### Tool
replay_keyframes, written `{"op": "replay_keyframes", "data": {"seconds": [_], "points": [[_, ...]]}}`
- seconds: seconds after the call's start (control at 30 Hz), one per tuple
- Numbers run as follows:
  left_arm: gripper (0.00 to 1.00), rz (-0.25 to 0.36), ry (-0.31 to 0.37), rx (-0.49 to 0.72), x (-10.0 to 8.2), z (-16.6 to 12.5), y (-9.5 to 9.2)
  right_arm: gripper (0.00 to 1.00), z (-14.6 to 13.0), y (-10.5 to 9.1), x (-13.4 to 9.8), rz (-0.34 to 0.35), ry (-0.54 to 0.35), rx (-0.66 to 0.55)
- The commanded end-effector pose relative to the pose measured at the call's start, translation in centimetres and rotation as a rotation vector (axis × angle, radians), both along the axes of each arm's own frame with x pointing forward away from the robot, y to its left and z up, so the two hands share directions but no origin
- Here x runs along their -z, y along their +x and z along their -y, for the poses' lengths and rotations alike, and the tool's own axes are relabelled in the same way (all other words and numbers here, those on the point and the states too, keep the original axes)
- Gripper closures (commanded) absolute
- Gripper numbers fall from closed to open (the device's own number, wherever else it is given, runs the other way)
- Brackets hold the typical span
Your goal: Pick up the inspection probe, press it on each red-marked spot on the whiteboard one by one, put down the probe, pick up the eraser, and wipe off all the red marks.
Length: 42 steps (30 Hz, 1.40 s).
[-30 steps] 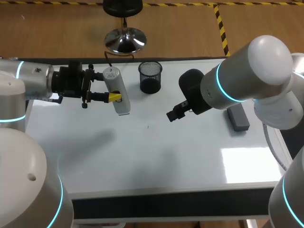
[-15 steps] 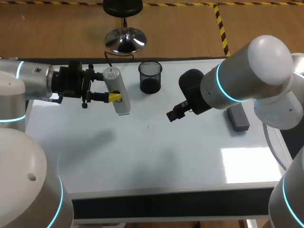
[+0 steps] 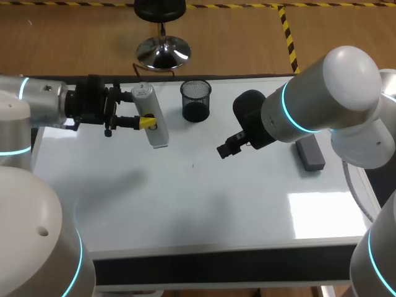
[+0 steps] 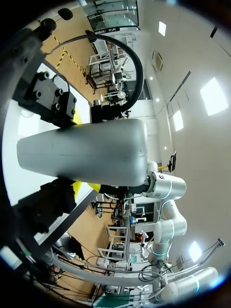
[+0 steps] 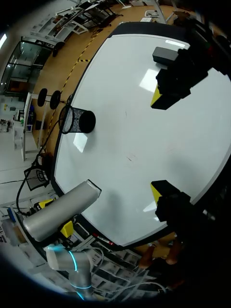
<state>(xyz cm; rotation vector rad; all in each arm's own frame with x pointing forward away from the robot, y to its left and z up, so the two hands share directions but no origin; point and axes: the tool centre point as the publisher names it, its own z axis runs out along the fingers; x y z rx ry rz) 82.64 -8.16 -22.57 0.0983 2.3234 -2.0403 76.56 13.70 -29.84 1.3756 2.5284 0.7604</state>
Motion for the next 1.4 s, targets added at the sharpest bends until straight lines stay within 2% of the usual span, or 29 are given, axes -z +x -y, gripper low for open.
{"op": "replay_keyframes", "data": {"seconds": [0.03,0.4,0.87,1.4], "points": [[1.00,-0.005,0.028,0.034,-1.7,-0.5,0.9,0.00,0.1,0.0,-0.1,-0.002,-0.001,-0.001],[1.00,-0.018,0.037,0.060,-3.3,-1.5,3.6,0.00,0.1,0.0,-0.1,-0.002,-0.001,-0.001],[1.00,-0.030,0.064,0.113,-4.7,-1.2,7.3,0.00,0.1,0.0,-0.1,-0.002,-0.001,-0.001],[1.00,-0.032,0.073,0.172,-4.8,1.3,11.0,0.00,0.1,0.0,-0.1,-0.002,-0.001,-0.001]]}}
